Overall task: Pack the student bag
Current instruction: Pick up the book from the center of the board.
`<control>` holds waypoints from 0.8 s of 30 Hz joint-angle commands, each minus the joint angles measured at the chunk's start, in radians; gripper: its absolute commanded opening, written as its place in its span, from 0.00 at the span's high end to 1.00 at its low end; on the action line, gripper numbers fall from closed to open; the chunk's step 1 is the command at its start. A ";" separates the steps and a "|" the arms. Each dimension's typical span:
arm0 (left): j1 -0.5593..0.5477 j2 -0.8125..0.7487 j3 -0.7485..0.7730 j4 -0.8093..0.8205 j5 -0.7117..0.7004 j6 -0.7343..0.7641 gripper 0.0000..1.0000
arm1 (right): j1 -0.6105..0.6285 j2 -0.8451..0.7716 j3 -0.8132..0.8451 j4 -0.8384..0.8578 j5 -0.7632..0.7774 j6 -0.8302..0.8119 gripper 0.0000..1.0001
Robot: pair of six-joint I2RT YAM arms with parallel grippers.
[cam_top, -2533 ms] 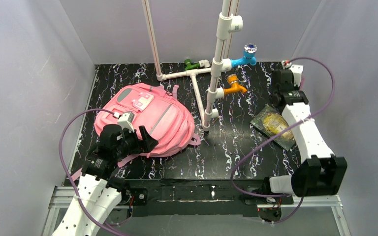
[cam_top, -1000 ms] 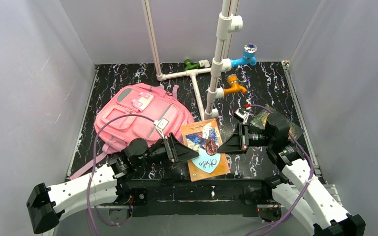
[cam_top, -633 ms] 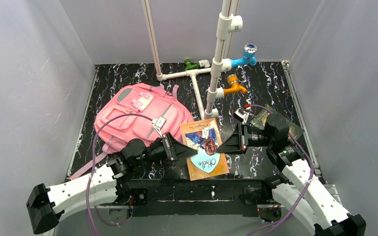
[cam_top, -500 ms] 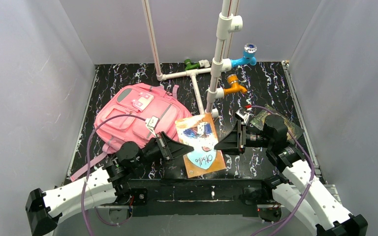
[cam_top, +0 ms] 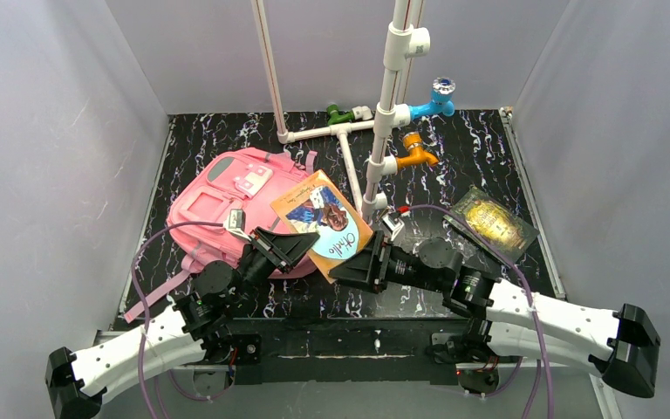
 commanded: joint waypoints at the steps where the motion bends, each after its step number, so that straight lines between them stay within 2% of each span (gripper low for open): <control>1: -0.005 -0.023 -0.019 0.039 -0.077 -0.055 1.00 | 0.078 -0.021 -0.048 0.233 0.378 -0.001 0.09; 4: -0.006 -0.035 -0.023 0.038 -0.085 -0.068 1.00 | 0.091 0.011 -0.078 0.394 0.409 0.022 0.17; 7: -0.005 -0.035 -0.023 0.038 -0.086 -0.043 1.00 | 0.107 0.075 -0.050 0.436 0.402 -0.009 0.22; 11: -0.006 -0.037 -0.033 0.039 -0.074 -0.069 1.00 | 0.130 0.093 -0.078 0.525 0.465 0.013 0.35; 17: -0.006 -0.081 -0.087 0.038 -0.100 -0.081 1.00 | 0.132 0.026 -0.093 0.426 0.520 -0.007 0.50; 21: -0.005 -0.099 -0.101 0.038 -0.108 -0.063 1.00 | 0.133 0.013 -0.116 0.446 0.526 0.023 0.58; 24: -0.006 -0.076 -0.105 0.039 -0.114 -0.077 1.00 | 0.133 0.040 -0.115 0.463 0.516 0.016 0.72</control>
